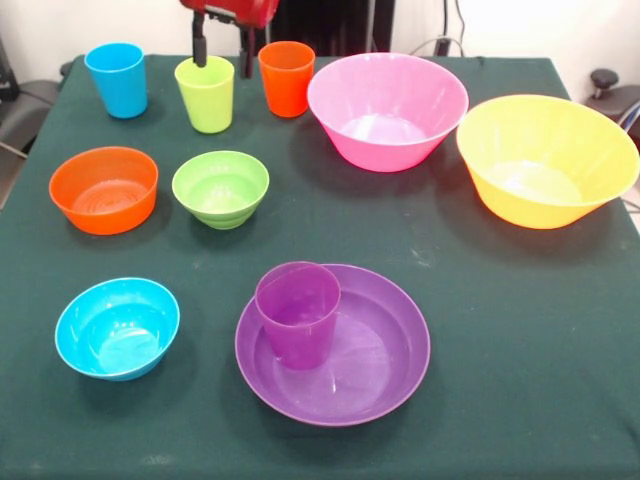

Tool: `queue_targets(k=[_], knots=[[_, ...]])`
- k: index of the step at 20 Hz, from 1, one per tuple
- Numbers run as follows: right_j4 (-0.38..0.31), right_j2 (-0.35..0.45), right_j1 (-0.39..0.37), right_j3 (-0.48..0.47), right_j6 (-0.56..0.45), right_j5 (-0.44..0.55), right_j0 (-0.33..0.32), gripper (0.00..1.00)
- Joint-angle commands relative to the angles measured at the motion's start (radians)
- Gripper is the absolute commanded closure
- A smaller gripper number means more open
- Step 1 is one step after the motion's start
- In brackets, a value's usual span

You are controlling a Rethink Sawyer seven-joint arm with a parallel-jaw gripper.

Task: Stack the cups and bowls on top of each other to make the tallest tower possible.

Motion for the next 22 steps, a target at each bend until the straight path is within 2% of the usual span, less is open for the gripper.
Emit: queue_targets(k=[1, 12, 19, 22], knots=[[-0.100, 0.047, 0.113, 0.010, -0.018, -0.105, 0.023, 0.00], [-0.110, 0.033, 0.191, -0.021, 0.012, -0.175, 0.032, 0.00], [-0.110, 0.029, 0.208, -0.022, 0.012, -0.194, 0.030, 0.00], [-0.102, 0.040, 0.178, -0.003, -0.002, -0.171, 0.019, 0.00]])
